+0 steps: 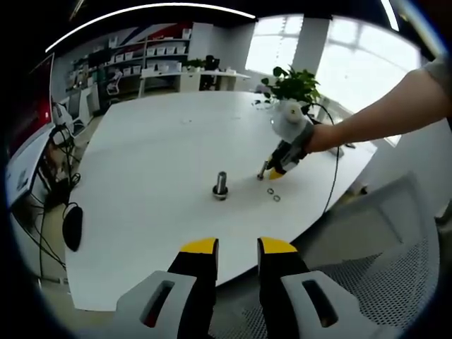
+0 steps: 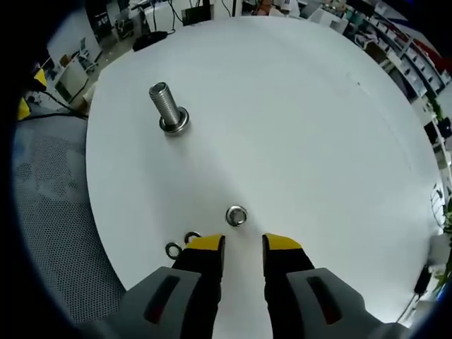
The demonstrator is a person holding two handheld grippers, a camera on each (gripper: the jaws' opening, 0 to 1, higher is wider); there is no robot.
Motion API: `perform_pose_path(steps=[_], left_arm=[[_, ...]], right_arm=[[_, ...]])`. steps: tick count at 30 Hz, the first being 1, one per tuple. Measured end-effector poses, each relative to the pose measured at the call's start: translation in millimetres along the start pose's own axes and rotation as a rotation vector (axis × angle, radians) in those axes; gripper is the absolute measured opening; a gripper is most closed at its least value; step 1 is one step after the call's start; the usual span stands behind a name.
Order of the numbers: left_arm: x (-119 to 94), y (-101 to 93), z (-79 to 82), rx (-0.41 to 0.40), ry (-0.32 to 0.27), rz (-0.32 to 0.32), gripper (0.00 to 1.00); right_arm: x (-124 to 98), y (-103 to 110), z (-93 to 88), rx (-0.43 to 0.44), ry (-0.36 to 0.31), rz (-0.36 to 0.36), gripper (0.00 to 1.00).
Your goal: Place the washer onto the threaded stud by aligning its center hole with the stud, sliding it down to the base, and recovering from edge contact or off-axis alignment until the washer reaches the visible bottom stop.
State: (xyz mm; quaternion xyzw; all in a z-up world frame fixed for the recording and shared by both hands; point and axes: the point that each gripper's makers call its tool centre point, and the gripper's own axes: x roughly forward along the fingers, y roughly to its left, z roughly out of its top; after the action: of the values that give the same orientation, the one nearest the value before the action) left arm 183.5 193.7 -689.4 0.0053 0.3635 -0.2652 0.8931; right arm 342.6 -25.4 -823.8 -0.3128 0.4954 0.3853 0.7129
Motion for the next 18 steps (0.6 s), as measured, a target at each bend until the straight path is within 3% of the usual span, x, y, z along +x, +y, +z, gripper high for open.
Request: perform_pose_path(steps=[8, 14, 18], left_arm=[[0.3, -1.1, -0.1, 0.0, 0.004, -0.002, 0.2], [0.3, -0.9, 0.7, 0.001, 0.001, -0.003, 0.2], [0.3, -0.7, 0.5, 0.002, 0.002, -0.004, 0.2]], right_arm=[[0.7, 5.8, -10.5, 0.005, -0.005, 0.016, 0.25], [2.8, 33.5, 0.2, -0.014, -0.041, 0.06, 0.26], [6.3, 42.9, 1.0, -0.062, -0.022, 0.056, 0.26]])
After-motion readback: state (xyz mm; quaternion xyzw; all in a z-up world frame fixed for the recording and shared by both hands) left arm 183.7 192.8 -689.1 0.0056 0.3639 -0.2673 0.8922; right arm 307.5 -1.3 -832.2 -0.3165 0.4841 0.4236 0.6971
